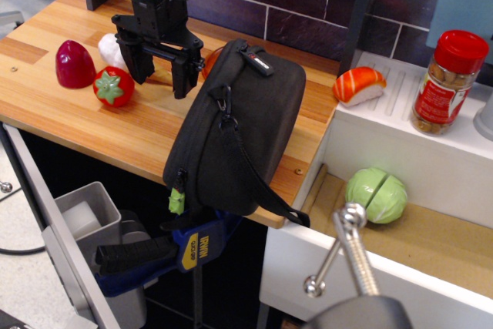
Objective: Unzip zipper bag
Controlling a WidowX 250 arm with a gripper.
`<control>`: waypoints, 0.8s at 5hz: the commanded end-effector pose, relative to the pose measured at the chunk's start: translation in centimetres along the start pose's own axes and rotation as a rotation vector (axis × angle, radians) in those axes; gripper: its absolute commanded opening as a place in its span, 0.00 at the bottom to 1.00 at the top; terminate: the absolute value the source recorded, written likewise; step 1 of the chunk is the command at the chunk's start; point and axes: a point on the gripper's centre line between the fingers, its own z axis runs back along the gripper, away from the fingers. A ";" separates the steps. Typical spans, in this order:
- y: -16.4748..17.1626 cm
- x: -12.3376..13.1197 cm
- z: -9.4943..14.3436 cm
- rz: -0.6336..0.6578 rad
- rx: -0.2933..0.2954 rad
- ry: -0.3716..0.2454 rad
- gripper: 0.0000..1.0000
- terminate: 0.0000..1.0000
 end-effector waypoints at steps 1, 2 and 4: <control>0.0 0.0 0.0 0.000 0.000 0.000 1.00 0.00; -0.8 0.4 2.2 0.022 -0.055 -0.010 1.00 0.00; -2.2 -4.3 8.3 -0.021 -0.207 0.041 1.00 0.00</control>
